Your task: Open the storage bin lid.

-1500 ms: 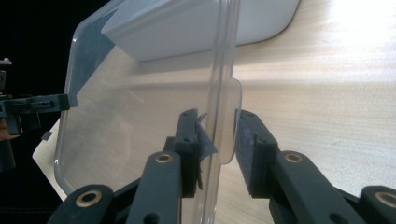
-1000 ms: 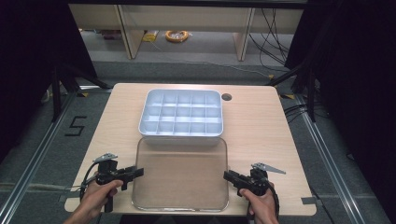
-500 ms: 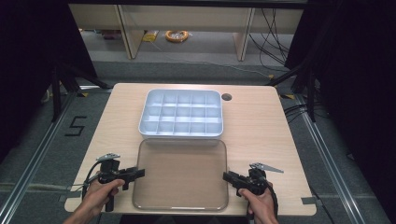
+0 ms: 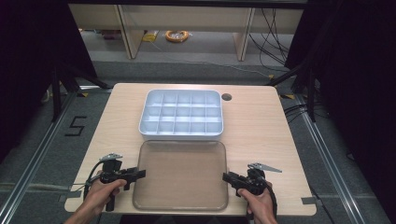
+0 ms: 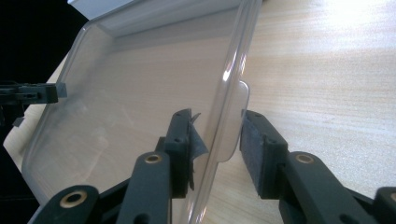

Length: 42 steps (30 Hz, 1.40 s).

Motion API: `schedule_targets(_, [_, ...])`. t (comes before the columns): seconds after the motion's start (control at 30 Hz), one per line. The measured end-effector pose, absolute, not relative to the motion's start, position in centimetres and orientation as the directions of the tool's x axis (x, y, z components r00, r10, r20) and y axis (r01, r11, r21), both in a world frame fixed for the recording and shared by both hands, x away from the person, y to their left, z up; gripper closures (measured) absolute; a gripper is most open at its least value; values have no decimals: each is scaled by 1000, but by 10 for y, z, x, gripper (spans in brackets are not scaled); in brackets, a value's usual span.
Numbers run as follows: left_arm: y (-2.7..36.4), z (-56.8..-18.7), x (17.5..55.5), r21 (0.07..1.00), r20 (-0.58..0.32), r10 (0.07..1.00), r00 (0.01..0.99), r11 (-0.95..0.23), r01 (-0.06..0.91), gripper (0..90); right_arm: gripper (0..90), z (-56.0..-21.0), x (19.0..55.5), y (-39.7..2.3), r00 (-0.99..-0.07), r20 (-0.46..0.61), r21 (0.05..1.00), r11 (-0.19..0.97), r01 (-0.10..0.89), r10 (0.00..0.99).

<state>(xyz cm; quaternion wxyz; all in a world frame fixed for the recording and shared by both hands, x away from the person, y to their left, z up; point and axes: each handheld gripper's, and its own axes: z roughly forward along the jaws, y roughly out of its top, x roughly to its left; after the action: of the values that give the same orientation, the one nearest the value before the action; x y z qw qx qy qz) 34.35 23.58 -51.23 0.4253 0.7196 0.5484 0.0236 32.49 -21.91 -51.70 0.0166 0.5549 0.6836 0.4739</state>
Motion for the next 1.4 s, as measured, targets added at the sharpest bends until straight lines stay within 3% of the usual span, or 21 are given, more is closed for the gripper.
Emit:
schedule_targets(0.23, [234,-513,343,638,-414,816,402,-55,768,461,643,-517,325,-218,-382,504,659,-59,750,774])
schedule_targets(0.33, [234,-513,343,638,-371,821,433,-114,761,444,632,-516,323,-215,-352,530,627,-77,775,771])
schedule_targets(0.37, [231,-514,343,645,-391,823,413,-75,760,444,628,-518,325,-215,-354,511,635,-66,770,783])
schedule_targets(0.5, [231,-513,342,648,-363,830,422,-101,755,437,617,-518,326,-216,-380,481,657,-38,753,790])
schedule_targets(0.6, [229,-511,340,664,-274,850,449,-171,728,352,604,-518,326,-214,-371,481,661,-50,749,794])
schedule_targets(0.77, [231,-509,341,672,-258,874,413,-145,726,332,594,-512,327,-217,-343,488,664,-87,743,803])
schedule_targets(0.9, [230,-508,340,684,-279,871,404,-115,721,332,576,-515,329,-220,-372,468,690,-68,721,801])
schedule_targets(1.07, [228,-509,340,693,-290,863,414,-109,713,319,508,-512,329,-218,-394,477,698,-67,713,786])
schedule_targets(1.2, [230,-507,339,698,-303,848,434,-113,707,284,381,-509,332,-220,-411,463,713,-55,699,785])
schedule_targets(1.4, [231,-507,338,699,-322,840,438,-101,708,247,330,-498,331,-220,-467,416,777,-39,628,781])
